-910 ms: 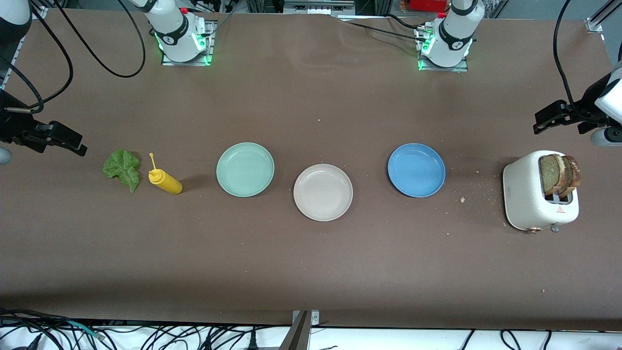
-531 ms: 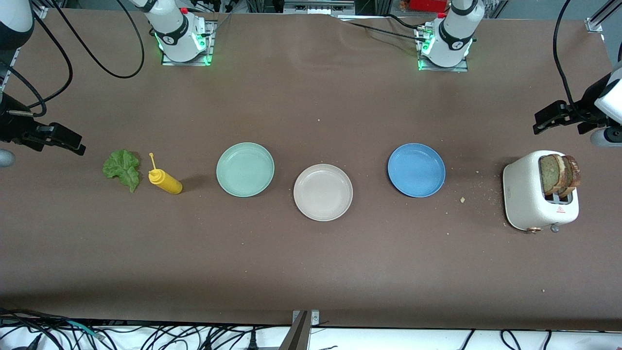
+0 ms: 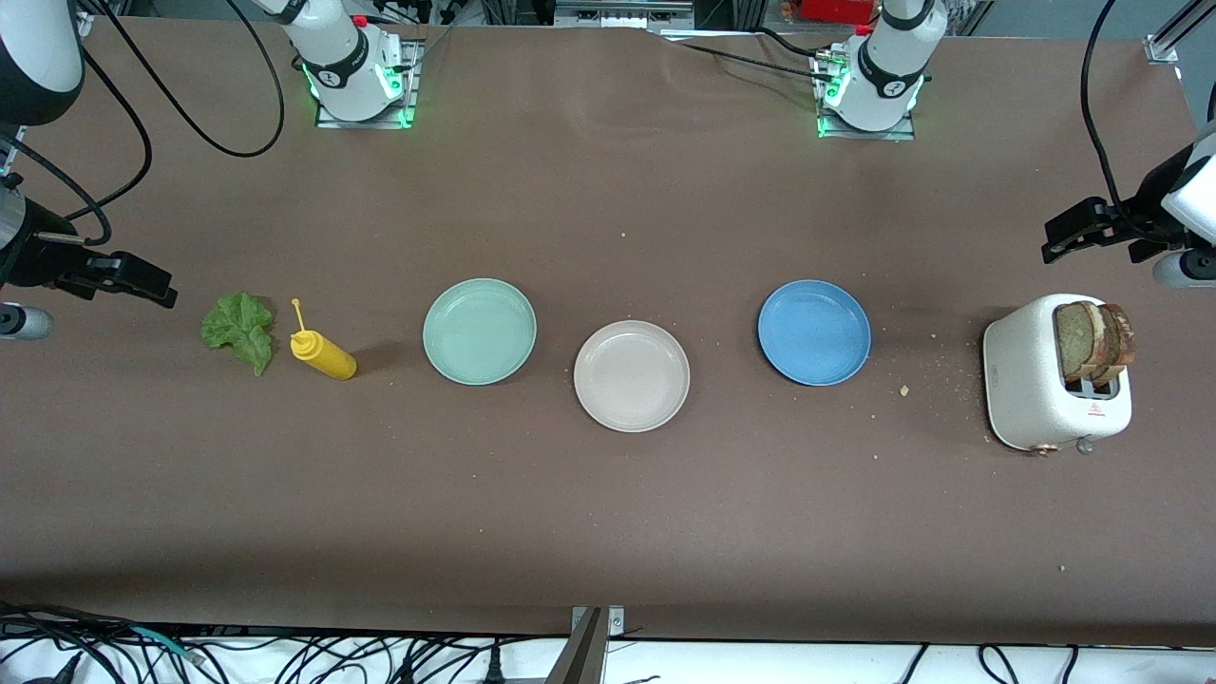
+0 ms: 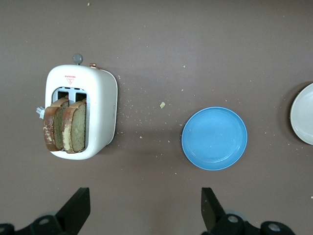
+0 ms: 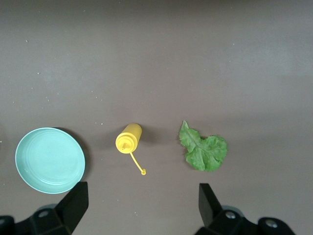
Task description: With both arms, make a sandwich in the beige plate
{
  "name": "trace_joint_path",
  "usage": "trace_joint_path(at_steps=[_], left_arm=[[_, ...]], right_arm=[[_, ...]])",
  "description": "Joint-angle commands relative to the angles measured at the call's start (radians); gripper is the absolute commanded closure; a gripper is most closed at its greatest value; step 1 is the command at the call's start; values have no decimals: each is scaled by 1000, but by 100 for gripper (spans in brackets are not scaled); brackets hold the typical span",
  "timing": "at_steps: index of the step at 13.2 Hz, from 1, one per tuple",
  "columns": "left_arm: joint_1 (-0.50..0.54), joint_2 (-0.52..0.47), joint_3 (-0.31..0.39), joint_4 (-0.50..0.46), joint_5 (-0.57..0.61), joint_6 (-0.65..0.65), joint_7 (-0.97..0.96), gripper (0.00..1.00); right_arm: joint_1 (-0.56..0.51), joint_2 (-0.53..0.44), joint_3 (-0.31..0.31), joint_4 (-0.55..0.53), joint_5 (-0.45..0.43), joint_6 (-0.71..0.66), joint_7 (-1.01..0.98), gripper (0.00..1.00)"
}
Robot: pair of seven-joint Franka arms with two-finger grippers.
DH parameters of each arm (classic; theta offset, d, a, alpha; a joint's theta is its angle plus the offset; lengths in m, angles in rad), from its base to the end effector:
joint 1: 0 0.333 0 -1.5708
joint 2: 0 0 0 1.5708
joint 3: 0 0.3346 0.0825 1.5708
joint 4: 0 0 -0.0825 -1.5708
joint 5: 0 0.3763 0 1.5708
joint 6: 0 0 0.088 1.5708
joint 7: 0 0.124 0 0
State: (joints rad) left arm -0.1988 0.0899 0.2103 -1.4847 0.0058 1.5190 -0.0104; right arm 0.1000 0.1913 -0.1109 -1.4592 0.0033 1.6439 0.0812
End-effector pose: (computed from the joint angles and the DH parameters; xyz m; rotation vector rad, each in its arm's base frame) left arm 0.5693 0.0016 0.6123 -3.1158 -0.0338 0.0836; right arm 0.6132 0.0000 0.5742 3.1205 -0.1411 -0.0075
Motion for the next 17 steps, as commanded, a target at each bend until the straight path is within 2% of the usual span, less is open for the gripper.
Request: trace_joint_path(at_steps=[1,17], left_arm=[[-5,11,9,17,-7,3,18,0],[-5,11,9,14,-7,3,18,0]], right_arm=[[4,-10,0,-1,-12,-16,0,0],[21,-4,11,-1,-8,-16,5,0]])
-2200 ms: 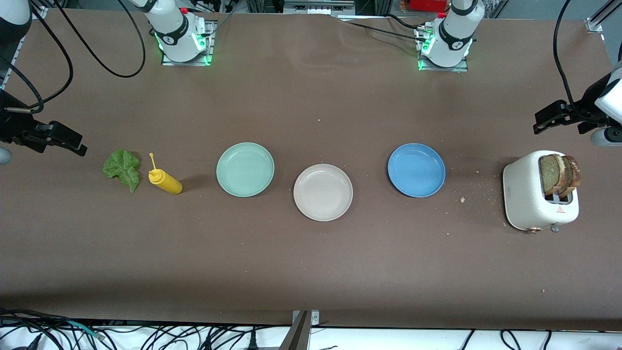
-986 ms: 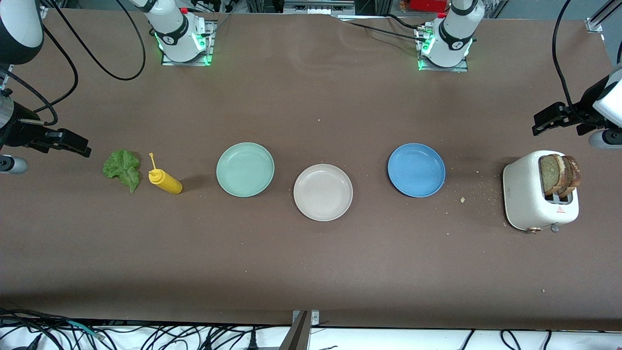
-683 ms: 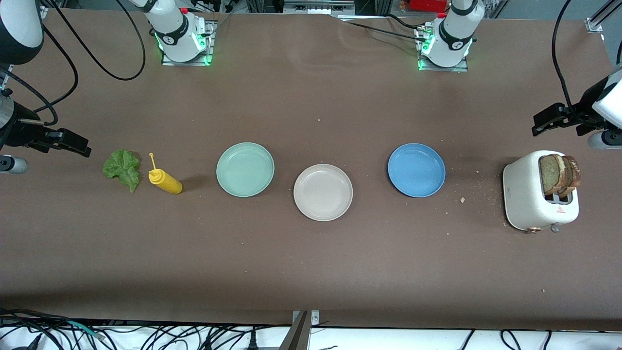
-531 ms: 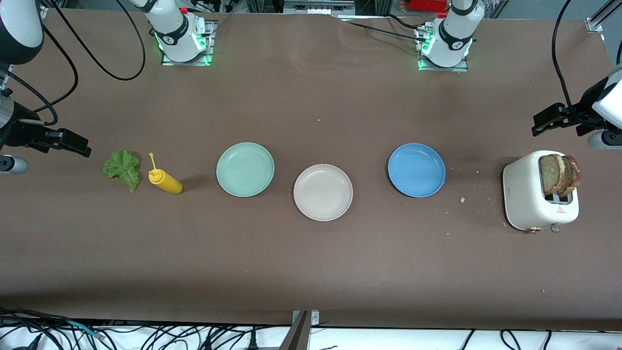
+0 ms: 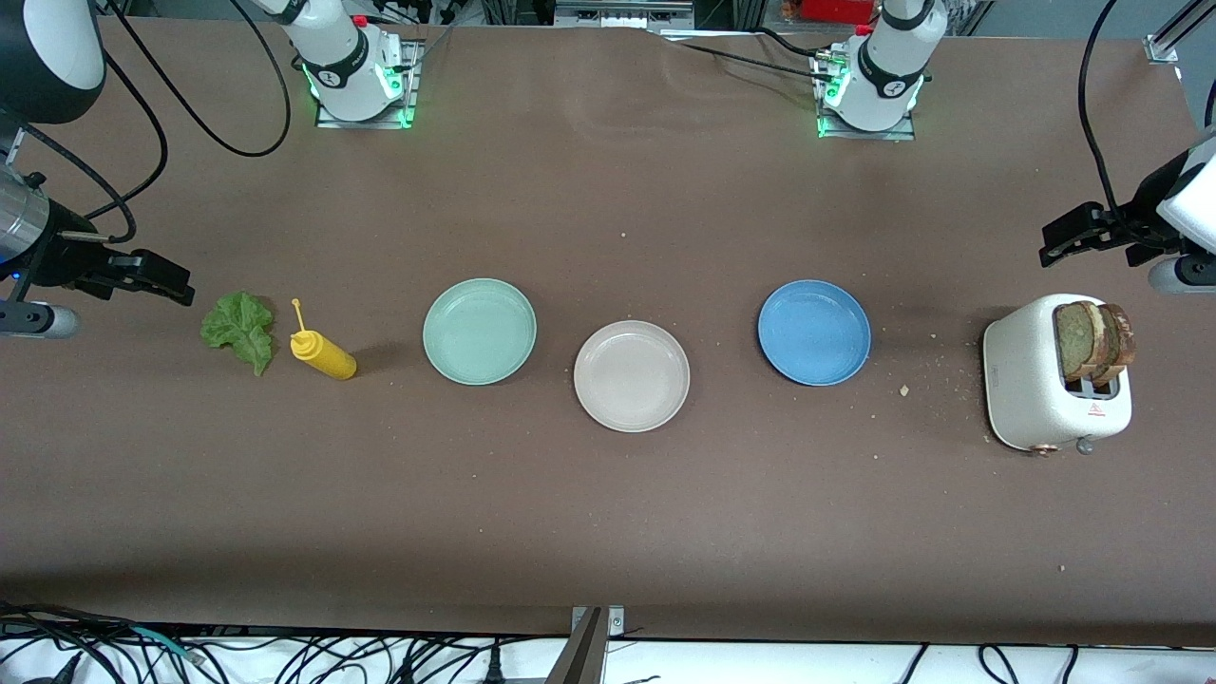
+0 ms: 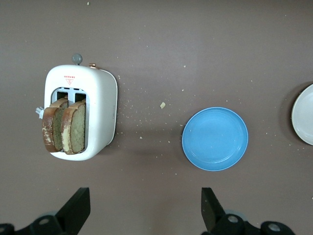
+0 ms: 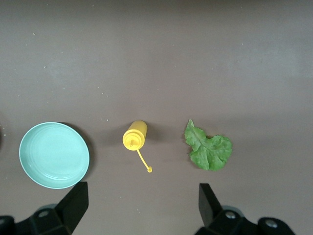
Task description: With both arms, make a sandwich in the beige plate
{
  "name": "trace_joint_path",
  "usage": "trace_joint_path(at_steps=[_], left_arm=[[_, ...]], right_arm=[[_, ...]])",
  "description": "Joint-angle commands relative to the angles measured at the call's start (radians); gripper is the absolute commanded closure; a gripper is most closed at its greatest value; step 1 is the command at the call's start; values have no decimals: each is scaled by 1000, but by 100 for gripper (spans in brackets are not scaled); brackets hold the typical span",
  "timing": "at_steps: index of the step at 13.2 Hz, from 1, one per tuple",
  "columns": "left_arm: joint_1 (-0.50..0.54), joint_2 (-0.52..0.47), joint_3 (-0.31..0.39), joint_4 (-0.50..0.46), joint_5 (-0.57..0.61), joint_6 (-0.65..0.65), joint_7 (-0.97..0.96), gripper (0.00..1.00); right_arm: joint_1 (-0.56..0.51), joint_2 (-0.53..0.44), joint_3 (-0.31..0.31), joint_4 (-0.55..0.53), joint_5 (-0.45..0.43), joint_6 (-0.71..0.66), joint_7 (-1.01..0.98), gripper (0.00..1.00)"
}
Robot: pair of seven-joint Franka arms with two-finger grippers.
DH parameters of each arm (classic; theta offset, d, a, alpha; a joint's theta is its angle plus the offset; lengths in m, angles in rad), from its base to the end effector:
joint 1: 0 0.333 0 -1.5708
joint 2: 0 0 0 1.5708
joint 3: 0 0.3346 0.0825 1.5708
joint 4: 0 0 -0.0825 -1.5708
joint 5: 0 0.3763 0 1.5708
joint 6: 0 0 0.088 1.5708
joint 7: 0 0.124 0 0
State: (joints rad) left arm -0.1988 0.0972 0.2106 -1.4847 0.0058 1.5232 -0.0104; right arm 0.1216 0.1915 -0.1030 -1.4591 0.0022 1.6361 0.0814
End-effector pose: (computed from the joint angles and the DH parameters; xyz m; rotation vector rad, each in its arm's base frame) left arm 0.5718 0.0013 0.6086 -3.1141 -0.0341 0.0881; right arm 0.6121 0.0175 0.5733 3.1220 -0.0956 -0.0197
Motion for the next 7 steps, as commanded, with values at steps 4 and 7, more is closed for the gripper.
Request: trace_joint_path(at_steps=[4,7], left_arm=[[-5,4,9,14,-7,-2,18,0],[-5,6,9,14,-7,-2,18,0]], right_arm=[[-10,-4,-1,-3,-4,-13,3,0],[-10,-4,-3,-3,-4,-16,3,0]])
